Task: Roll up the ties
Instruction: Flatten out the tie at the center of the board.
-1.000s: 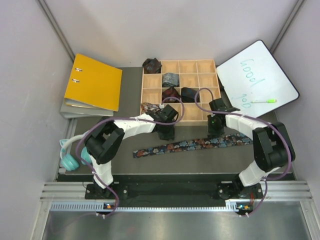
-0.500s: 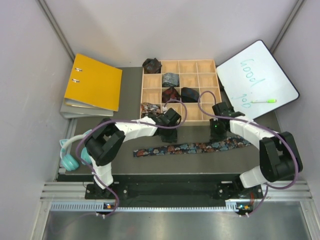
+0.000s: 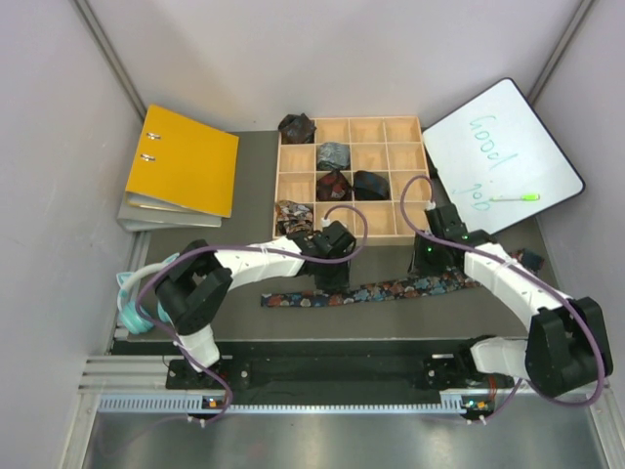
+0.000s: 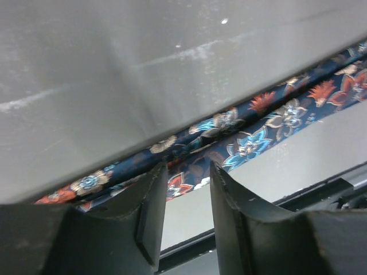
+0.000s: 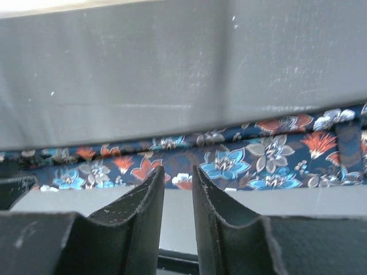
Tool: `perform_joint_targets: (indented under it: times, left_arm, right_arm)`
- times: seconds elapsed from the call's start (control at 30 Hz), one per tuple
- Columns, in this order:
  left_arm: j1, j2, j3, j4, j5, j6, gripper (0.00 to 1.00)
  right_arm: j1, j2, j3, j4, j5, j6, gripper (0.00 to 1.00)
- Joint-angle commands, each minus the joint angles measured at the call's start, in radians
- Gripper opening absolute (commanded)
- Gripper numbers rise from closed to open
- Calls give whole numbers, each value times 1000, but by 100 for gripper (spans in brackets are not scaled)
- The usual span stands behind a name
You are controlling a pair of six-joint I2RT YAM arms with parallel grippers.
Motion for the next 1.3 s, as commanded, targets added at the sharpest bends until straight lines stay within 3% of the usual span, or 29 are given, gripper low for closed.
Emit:
perform_joint_targets:
  times: [0.0, 0.03, 0.17, 0.43, 0.63, 0.8, 0.97, 1.27]
  left_arm:
    - [2, -38, 76, -80, -56, 43, 46]
    - [3, -41, 91, -126, -103, 44, 53]
    - [14, -112, 120, -238, -223, 49, 63]
    - [183, -579, -192, -284, -255, -63, 57]
    - [292, -802, -412, -223, -196, -144, 54]
    - [373, -858, -533, -176, -137, -186, 51]
    - [376, -850, -570, -206, -208, -218, 51]
    - [378, -853, -653, -104, -186, -223, 45]
  right_arm:
    - [15, -84, -50, 8, -58, 75, 28]
    - [17, -97, -82, 21, -74, 92, 29]
    - [32, -130, -123, 45, -137, 157, 30]
    - [158, -150, -68, 132, -192, 175, 34]
    - [195, -129, -63, 208, -286, 175, 36]
    - [212, -126, -69, 202, -293, 164, 37]
    - [212, -135, -83, 199, -289, 152, 38]
    - [210, -103, -80, 202, -301, 137, 37]
